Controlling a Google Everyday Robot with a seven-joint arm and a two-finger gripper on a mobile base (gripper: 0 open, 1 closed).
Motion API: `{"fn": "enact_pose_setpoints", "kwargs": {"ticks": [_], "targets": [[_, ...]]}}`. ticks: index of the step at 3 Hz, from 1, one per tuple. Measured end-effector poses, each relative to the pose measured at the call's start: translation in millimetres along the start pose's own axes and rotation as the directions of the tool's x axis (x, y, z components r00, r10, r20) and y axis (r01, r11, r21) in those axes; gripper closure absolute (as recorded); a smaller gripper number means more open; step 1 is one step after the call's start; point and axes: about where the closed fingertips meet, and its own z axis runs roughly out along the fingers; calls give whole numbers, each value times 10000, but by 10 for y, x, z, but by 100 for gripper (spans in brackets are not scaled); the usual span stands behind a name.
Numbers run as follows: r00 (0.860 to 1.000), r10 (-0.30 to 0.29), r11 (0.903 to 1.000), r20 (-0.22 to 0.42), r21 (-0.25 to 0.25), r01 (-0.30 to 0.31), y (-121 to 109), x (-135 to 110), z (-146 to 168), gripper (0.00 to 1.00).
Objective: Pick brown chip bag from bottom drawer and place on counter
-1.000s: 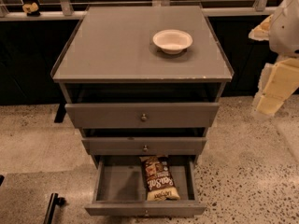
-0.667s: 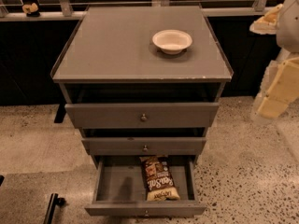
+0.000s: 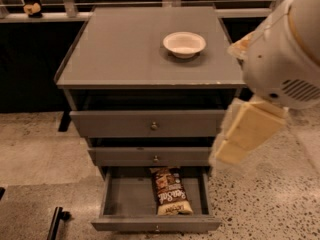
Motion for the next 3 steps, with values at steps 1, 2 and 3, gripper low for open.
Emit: {"fn": "enact_pose_setpoints", "kwargs": {"ticks": [1, 2, 3], "targets": [[9986, -142, 9997, -517, -207, 132, 6, -105, 458, 0], [9869, -219, 9949, -1597, -1003, 59, -5, -108, 1550, 0], [9807, 25, 9951, -1956, -961, -217, -82, -16, 1724, 0]]}}
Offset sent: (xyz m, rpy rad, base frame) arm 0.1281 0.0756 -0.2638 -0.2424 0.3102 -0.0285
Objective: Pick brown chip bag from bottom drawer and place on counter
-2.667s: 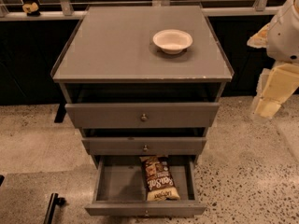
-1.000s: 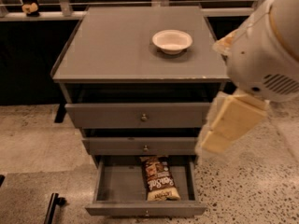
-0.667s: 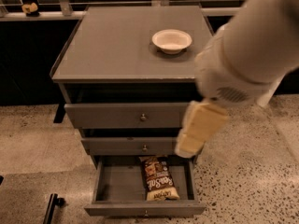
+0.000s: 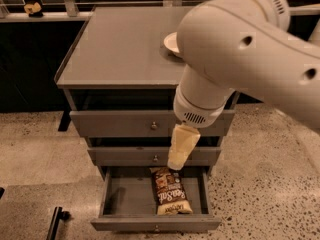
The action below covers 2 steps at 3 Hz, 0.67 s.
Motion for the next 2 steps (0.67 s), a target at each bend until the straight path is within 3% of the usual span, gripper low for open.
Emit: {"fn": "enact_pose_setpoints", "kwargs": {"ticks": [2], "targets": [[9999, 37, 10000, -130, -39, -38, 22, 77, 118, 0]]}}
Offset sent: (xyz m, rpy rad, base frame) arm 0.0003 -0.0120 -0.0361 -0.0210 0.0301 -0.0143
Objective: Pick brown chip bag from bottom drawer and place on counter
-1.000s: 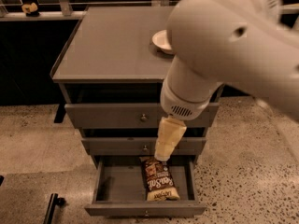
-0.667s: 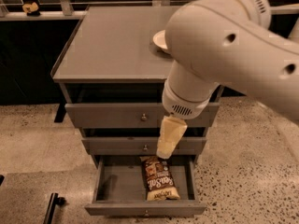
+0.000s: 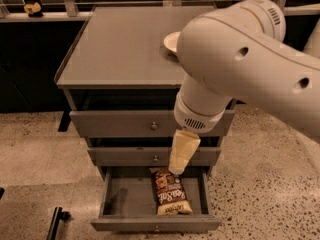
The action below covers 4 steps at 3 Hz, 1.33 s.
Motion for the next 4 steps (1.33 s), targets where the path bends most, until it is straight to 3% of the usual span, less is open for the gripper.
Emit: {"fn": "enact_pose_setpoints", "kwargs": {"ticks": [1, 2, 3, 4], "targets": [[9981, 615, 9981, -43, -69, -615, -122, 336, 266, 0], [9929, 1192, 9926, 30, 212, -1193, -181, 726, 383, 0], [9877, 1563, 9856, 42, 640, -1562, -43, 1200, 447, 0], [9821, 1858, 9790, 297, 795, -1876, 222, 1445, 661, 0]]}}
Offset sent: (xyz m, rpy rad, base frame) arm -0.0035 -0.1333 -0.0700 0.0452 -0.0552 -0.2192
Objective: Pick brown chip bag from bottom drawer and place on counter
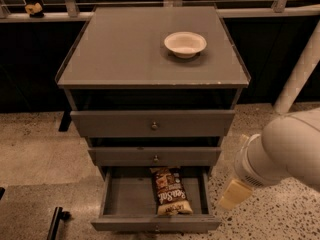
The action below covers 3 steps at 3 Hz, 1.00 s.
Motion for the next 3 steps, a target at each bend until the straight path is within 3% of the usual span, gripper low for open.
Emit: {"fn": "enact_pose_setpoints", "kwargs": {"ticks": [1, 2, 3], "targets": [[9991, 187, 9995, 380, -260, -177, 303, 35, 361, 0], [9968, 521, 9955, 605, -824, -470, 595, -5, 724, 0], [9968, 520, 9955, 605, -822, -469, 595, -5, 724, 0]]}}
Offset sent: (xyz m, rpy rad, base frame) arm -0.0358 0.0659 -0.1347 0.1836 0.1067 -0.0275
